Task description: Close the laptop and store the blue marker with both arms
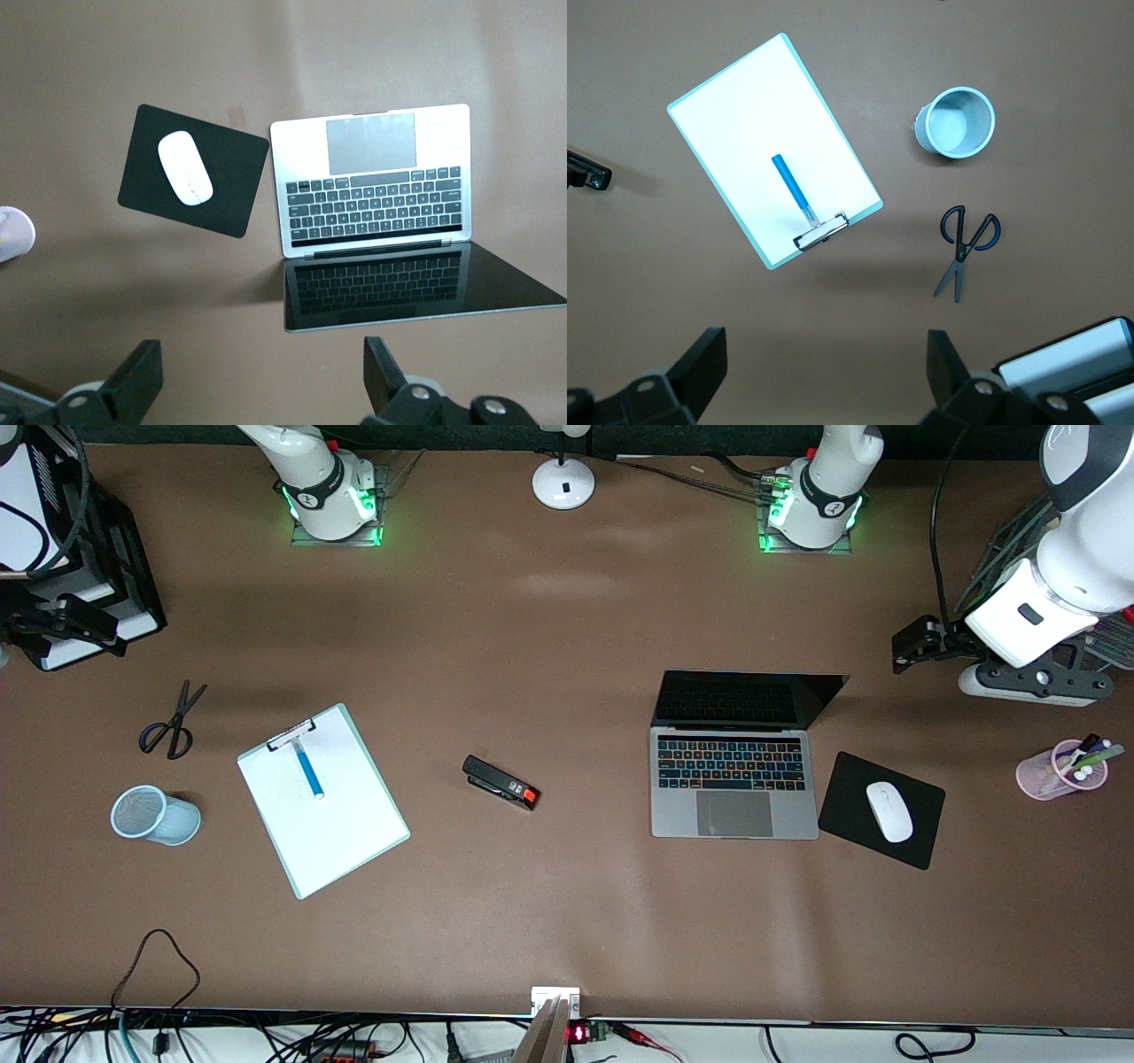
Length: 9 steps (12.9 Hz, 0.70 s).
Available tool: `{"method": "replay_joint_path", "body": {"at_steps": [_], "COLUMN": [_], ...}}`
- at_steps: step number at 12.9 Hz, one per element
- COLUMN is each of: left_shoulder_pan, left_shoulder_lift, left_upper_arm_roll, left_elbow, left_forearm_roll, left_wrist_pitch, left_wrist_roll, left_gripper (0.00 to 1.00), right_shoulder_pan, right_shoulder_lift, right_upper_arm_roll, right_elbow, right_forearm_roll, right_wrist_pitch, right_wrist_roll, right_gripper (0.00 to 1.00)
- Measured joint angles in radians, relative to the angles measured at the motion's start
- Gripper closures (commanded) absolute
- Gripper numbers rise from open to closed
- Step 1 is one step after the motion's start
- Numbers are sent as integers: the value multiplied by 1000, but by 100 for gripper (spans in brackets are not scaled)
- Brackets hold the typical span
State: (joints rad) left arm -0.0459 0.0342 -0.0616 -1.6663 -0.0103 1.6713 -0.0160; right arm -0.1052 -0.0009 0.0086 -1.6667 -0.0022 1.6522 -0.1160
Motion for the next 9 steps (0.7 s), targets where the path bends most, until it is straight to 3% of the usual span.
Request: {"method": "replay_joint_path", "body": {"at_steps": [9], "left_shoulder_pan": [3], "left_shoulder_lift": [4], "left_upper_arm_roll": [0], "left_elbow": [13], "left_forearm_roll": [0], "left_wrist_pitch": [7], "left_wrist_roll": [-1], "left_gripper": [0], "right_shoulder_pan": [-1], "right_shoulder_lift": [25], "right_upper_arm_roll": [1], "right_elbow": [-1], "right_forearm_roll": [0], "right_wrist_pitch": [-17], "right_wrist_roll": [-12], "right_gripper": [0]}}
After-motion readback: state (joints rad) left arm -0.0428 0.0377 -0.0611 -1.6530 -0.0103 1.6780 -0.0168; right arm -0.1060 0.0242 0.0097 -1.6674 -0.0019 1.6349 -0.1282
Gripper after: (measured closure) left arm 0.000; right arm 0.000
